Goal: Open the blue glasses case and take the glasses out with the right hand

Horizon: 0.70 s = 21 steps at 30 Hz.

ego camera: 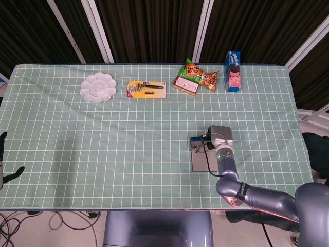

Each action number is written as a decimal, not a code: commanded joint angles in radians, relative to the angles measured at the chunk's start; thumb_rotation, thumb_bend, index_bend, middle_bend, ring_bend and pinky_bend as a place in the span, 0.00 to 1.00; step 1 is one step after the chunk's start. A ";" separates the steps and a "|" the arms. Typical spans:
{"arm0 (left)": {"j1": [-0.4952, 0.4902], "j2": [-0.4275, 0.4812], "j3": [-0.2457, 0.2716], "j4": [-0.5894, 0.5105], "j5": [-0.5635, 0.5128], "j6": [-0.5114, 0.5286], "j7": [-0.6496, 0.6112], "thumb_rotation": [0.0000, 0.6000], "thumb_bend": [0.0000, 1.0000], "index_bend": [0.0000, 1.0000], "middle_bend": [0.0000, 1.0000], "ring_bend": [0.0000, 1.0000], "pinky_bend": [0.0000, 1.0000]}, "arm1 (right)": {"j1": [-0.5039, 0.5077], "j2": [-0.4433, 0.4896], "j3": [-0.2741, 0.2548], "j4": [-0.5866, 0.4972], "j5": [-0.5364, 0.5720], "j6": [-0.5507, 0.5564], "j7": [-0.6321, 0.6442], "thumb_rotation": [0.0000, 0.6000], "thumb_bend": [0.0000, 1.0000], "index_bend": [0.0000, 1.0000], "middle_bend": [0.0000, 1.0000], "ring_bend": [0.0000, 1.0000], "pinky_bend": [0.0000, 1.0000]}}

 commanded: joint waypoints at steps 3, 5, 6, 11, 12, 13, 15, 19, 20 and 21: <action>0.000 0.000 0.000 0.000 0.000 0.000 -0.001 1.00 0.02 0.00 0.00 0.00 0.00 | 0.002 -0.001 0.001 -0.005 -0.001 0.003 -0.003 1.00 0.51 0.42 0.98 1.00 0.94; 0.000 0.001 0.000 0.000 -0.001 -0.001 -0.003 1.00 0.02 0.00 0.00 0.00 0.00 | 0.002 -0.002 0.001 -0.006 -0.001 0.004 -0.003 1.00 0.53 0.44 0.98 1.00 0.94; 0.000 0.001 0.000 0.000 -0.001 -0.001 -0.003 1.00 0.02 0.00 0.00 0.00 0.00 | 0.003 -0.002 0.001 -0.006 -0.001 0.004 -0.004 1.00 0.54 0.46 0.98 1.00 0.94; 0.000 0.002 -0.001 -0.002 -0.001 -0.002 -0.005 1.00 0.02 0.00 0.00 0.00 0.00 | 0.004 -0.004 -0.001 -0.001 0.005 0.004 -0.010 1.00 0.55 0.49 0.98 1.00 0.94; 0.000 0.002 -0.001 -0.002 -0.001 -0.002 -0.005 1.00 0.02 0.00 0.00 0.00 0.00 | 0.004 -0.004 -0.001 0.000 0.006 0.004 -0.011 1.00 0.55 0.49 0.98 1.00 0.94; 0.000 0.002 -0.001 -0.002 -0.001 -0.001 -0.005 1.00 0.02 0.00 0.00 0.00 0.00 | 0.004 -0.004 -0.002 0.002 0.008 0.004 -0.012 1.00 0.55 0.50 0.98 1.00 0.94; 0.000 0.002 -0.001 -0.002 -0.002 -0.001 -0.006 1.00 0.02 0.00 0.00 0.00 0.00 | 0.004 -0.003 -0.001 0.004 0.011 0.003 -0.013 1.00 0.55 0.50 0.98 1.00 0.94; 0.000 0.001 -0.001 -0.002 -0.001 -0.001 -0.006 1.00 0.02 0.00 0.00 0.00 0.00 | 0.003 0.000 0.002 -0.001 0.002 0.004 -0.010 1.00 0.56 0.51 0.98 1.00 0.94; 0.000 0.002 -0.001 -0.002 -0.001 -0.001 -0.006 1.00 0.02 0.00 0.00 0.00 0.00 | 0.004 0.001 0.003 -0.004 0.000 0.004 -0.009 1.00 0.56 0.51 0.98 1.00 0.94; 0.000 0.002 0.000 -0.002 -0.001 -0.001 -0.006 1.00 0.02 0.00 0.00 0.00 0.00 | 0.004 0.003 0.004 -0.006 -0.004 0.005 -0.008 1.00 0.56 0.51 0.98 1.00 0.94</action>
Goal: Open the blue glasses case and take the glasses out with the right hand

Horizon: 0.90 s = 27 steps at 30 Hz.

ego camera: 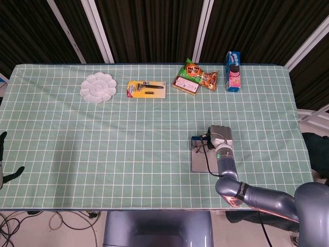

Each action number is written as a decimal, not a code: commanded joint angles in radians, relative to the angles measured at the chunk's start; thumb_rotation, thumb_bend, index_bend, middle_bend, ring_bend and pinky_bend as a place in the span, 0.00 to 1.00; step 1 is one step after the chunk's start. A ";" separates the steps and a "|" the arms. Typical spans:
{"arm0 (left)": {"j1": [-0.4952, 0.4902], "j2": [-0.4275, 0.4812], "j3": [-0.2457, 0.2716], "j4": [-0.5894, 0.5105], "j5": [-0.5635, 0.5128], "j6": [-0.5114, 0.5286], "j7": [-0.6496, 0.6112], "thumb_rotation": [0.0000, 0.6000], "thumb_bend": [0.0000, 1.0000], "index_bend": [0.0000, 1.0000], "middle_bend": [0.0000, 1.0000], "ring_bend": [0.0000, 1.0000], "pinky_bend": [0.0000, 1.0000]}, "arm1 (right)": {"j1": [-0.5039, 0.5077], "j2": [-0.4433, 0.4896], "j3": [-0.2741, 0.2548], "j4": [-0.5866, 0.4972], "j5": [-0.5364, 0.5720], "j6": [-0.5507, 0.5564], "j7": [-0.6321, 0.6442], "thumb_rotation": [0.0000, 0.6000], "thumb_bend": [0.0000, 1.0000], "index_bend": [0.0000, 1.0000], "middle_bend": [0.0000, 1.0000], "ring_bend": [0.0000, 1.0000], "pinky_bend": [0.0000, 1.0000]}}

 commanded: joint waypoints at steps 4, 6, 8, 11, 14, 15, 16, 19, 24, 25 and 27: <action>0.000 -0.001 -0.001 0.000 0.001 0.002 -0.001 1.00 0.02 0.00 0.00 0.00 0.00 | 0.005 0.008 0.010 -0.020 -0.018 0.009 0.005 1.00 0.56 0.51 0.98 1.00 0.94; 0.000 -0.001 -0.001 -0.001 0.001 0.003 -0.002 1.00 0.02 0.00 0.00 0.00 0.00 | 0.006 0.009 0.013 -0.026 -0.024 0.013 0.007 1.00 0.56 0.51 0.98 1.00 0.94; 0.000 -0.001 -0.001 -0.001 0.002 0.003 -0.003 1.00 0.02 0.00 0.00 0.00 0.00 | 0.006 0.010 0.016 -0.033 -0.032 0.018 0.013 1.00 0.56 0.51 0.98 1.00 0.94; 0.000 0.000 0.000 -0.001 0.003 0.003 -0.004 1.00 0.02 0.00 0.00 0.00 0.00 | 0.004 0.009 0.018 -0.040 -0.048 0.025 0.023 1.00 0.56 0.51 0.98 1.00 0.94; 0.000 0.000 0.000 -0.001 0.004 0.003 -0.007 1.00 0.02 0.00 0.00 0.00 0.00 | -0.002 0.004 0.018 -0.043 -0.073 0.032 0.042 1.00 0.56 0.51 0.98 1.00 0.94; 0.000 0.000 0.000 -0.001 0.004 0.003 -0.008 1.00 0.02 0.00 0.00 0.00 0.00 | -0.004 0.000 0.016 -0.042 -0.086 0.035 0.048 1.00 0.56 0.51 0.98 1.00 0.94; 0.000 0.000 0.000 -0.001 0.006 0.003 -0.008 1.00 0.02 0.00 0.00 0.00 0.00 | -0.006 -0.004 0.014 -0.040 -0.099 0.037 0.056 1.00 0.56 0.51 0.98 1.00 0.94; 0.000 0.000 0.001 -0.001 0.010 0.004 -0.009 1.00 0.02 0.00 0.00 0.00 0.00 | -0.013 -0.019 0.013 -0.034 -0.133 0.042 0.081 1.00 0.55 0.51 0.98 1.00 0.94; 0.000 -0.001 0.000 0.000 0.012 0.008 -0.015 1.00 0.02 0.00 0.00 0.00 0.00 | -0.027 -0.053 0.006 -0.010 -0.219 0.057 0.131 1.00 0.55 0.51 0.98 1.00 0.94; 0.000 -0.001 0.000 0.000 0.012 0.008 -0.016 1.00 0.02 0.00 0.00 0.00 0.00 | -0.029 -0.060 0.006 -0.005 -0.237 0.060 0.142 1.00 0.56 0.51 0.98 1.00 0.94; 0.000 -0.001 0.000 0.000 0.014 0.010 -0.018 1.00 0.02 0.00 0.00 0.00 0.00 | -0.037 -0.077 0.005 0.010 -0.277 0.070 0.169 1.00 0.56 0.51 0.98 1.00 0.94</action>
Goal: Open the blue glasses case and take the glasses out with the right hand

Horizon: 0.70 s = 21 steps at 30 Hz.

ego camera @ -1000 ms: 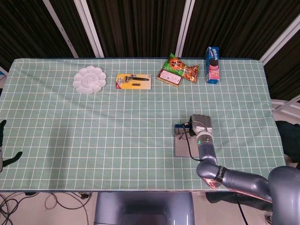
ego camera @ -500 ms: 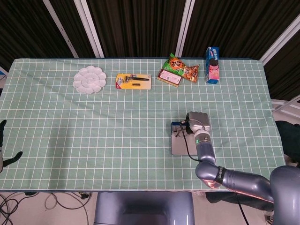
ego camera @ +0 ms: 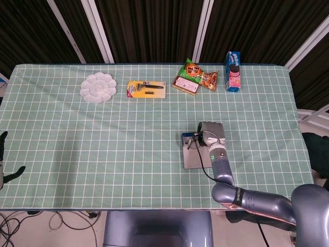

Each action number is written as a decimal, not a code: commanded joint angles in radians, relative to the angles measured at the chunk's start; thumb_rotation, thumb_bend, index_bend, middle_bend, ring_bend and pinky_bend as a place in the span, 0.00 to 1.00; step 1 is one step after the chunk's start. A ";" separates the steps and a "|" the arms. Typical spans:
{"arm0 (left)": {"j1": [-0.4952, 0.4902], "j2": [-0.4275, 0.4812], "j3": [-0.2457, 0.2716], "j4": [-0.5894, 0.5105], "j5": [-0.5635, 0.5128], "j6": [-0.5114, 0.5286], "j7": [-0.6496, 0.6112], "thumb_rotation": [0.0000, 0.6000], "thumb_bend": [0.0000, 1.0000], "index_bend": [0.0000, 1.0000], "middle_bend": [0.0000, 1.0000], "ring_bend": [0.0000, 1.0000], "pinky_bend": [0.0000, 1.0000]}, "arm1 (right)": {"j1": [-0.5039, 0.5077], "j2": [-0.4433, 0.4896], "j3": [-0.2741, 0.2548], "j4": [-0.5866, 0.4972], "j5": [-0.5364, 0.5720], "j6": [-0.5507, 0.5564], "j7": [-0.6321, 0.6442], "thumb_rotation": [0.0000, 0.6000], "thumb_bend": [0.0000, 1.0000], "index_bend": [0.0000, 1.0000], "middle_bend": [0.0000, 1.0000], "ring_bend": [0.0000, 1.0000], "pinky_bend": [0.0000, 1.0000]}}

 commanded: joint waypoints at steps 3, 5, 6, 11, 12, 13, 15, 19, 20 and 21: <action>0.000 0.000 0.000 0.001 0.003 0.001 -0.005 1.00 0.02 0.00 0.00 0.00 0.00 | -0.022 -0.052 -0.007 0.050 -0.106 0.025 0.071 1.00 0.55 0.51 0.98 1.00 0.94; 0.000 0.000 0.000 0.001 0.004 0.002 -0.006 1.00 0.02 0.00 0.00 0.00 0.00 | -0.026 -0.067 -0.005 0.066 -0.130 0.033 0.083 1.00 0.55 0.51 0.98 1.00 0.94; 0.000 0.000 0.000 0.000 0.004 0.002 -0.007 1.00 0.02 0.00 0.00 0.00 0.00 | -0.028 -0.073 -0.004 0.073 -0.140 0.035 0.088 1.00 0.56 0.51 0.98 1.00 0.94; 0.000 -0.001 0.000 -0.001 0.006 0.003 -0.012 1.00 0.02 0.00 0.00 0.00 0.00 | -0.034 -0.119 0.006 0.117 -0.194 0.056 0.118 1.00 0.56 0.51 0.98 1.00 0.94; 0.000 -0.001 0.000 -0.001 0.006 0.003 -0.012 1.00 0.02 0.00 0.00 0.00 0.00 | -0.036 -0.128 0.007 0.126 -0.202 0.059 0.121 1.00 0.55 0.51 0.98 1.00 0.94; 0.000 -0.001 0.000 0.000 0.007 0.003 -0.012 1.00 0.02 0.00 0.00 0.00 0.00 | -0.037 -0.135 0.008 0.132 -0.209 0.061 0.122 1.00 0.55 0.51 0.98 1.00 0.94; 0.000 -0.002 -0.001 0.000 0.006 0.003 -0.013 1.00 0.02 0.00 0.00 0.00 0.00 | -0.040 -0.150 0.011 0.141 -0.221 0.065 0.126 1.00 0.55 0.51 0.98 1.00 0.94; -0.001 -0.003 -0.001 0.001 0.009 0.006 -0.014 1.00 0.02 0.00 0.00 0.00 0.00 | -0.041 -0.184 0.026 0.161 -0.253 0.080 0.139 1.00 0.56 0.51 0.98 1.00 0.94; -0.001 -0.003 -0.002 0.000 0.009 0.007 -0.017 1.00 0.02 0.00 0.00 0.00 0.00 | -0.038 -0.197 0.035 0.168 -0.268 0.088 0.146 1.00 0.56 0.51 0.98 1.00 0.94; -0.001 -0.003 -0.002 0.000 0.009 0.007 -0.017 1.00 0.02 0.00 0.00 0.00 0.00 | -0.038 -0.203 0.037 0.172 -0.273 0.090 0.148 1.00 0.56 0.51 0.98 1.00 0.94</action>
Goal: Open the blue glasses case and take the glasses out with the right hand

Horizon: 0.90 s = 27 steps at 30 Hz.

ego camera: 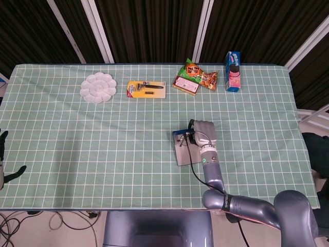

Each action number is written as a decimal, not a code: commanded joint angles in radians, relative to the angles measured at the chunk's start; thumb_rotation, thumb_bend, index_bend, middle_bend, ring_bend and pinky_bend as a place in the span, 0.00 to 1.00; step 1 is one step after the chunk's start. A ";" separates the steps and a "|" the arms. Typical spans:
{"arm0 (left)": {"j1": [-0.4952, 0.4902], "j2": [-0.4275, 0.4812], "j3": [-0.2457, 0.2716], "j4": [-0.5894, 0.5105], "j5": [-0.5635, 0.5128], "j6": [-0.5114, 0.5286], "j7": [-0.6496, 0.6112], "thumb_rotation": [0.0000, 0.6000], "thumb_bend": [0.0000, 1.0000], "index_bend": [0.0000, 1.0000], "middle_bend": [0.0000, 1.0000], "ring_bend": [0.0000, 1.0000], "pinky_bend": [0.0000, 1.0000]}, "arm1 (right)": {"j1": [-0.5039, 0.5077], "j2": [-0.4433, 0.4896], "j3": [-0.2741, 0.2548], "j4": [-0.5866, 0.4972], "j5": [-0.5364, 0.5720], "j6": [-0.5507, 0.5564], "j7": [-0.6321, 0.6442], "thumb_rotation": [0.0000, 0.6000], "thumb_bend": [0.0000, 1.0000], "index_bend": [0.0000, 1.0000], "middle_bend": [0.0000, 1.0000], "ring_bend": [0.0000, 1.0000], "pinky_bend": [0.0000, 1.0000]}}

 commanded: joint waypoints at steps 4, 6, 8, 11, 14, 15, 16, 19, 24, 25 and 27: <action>0.000 0.000 -0.002 0.001 0.000 0.002 -0.007 1.00 0.02 0.00 0.00 0.00 0.00 | 0.002 -0.045 0.026 0.029 -0.045 0.021 0.014 1.00 0.56 0.51 0.98 1.00 0.94; 0.001 0.000 -0.002 0.001 0.000 0.003 -0.009 1.00 0.02 0.00 0.00 0.00 0.00 | 0.002 -0.055 0.030 0.035 -0.053 0.024 0.015 1.00 0.56 0.51 0.98 1.00 0.94; 0.001 0.000 -0.002 0.000 0.001 0.003 -0.011 1.00 0.02 0.00 0.00 0.00 0.00 | 0.000 -0.065 0.035 0.043 -0.062 0.028 0.015 1.00 0.56 0.51 0.98 1.00 0.94; 0.000 0.000 -0.003 0.001 0.003 0.004 -0.015 1.00 0.02 0.00 0.00 0.00 0.00 | -0.003 -0.078 0.040 0.054 -0.075 0.033 0.015 1.00 0.56 0.51 0.98 1.00 0.94; 0.001 0.001 -0.003 0.001 0.005 0.005 -0.019 1.00 0.02 0.00 0.00 0.00 0.00 | -0.005 -0.089 0.045 0.063 -0.081 0.035 0.010 1.00 0.56 0.51 0.98 1.00 0.94; 0.001 0.001 -0.003 0.002 0.006 0.005 -0.020 1.00 0.02 0.00 0.00 0.00 0.00 | -0.006 -0.094 0.047 0.068 -0.083 0.036 0.007 1.00 0.56 0.51 0.98 1.00 0.94; 0.000 0.001 -0.002 0.002 0.007 0.006 -0.020 1.00 0.02 0.00 0.00 0.00 0.00 | -0.006 -0.099 0.050 0.072 -0.085 0.037 0.005 1.00 0.56 0.51 0.98 1.00 0.94; 0.001 0.001 -0.002 0.003 0.011 0.008 -0.022 1.00 0.02 0.00 0.00 0.00 0.00 | -0.005 -0.112 0.059 0.085 -0.095 0.043 0.008 1.00 0.55 0.51 0.98 1.00 0.94; 0.001 0.000 -0.001 0.005 0.015 0.012 -0.025 1.00 0.02 0.00 0.00 0.00 0.00 | -0.008 -0.145 0.073 0.123 -0.135 0.059 0.035 1.00 0.56 0.51 0.98 1.00 0.94; 0.001 0.000 -0.001 0.005 0.015 0.012 -0.025 1.00 0.02 0.00 0.00 0.00 0.00 | -0.009 -0.149 0.074 0.129 -0.141 0.061 0.040 1.00 0.55 0.51 0.98 1.00 0.94; 0.001 0.000 -0.001 0.006 0.017 0.013 -0.026 1.00 0.02 0.00 0.00 0.00 0.00 | -0.012 -0.159 0.078 0.142 -0.158 0.063 0.054 1.00 0.56 0.51 0.97 1.00 0.94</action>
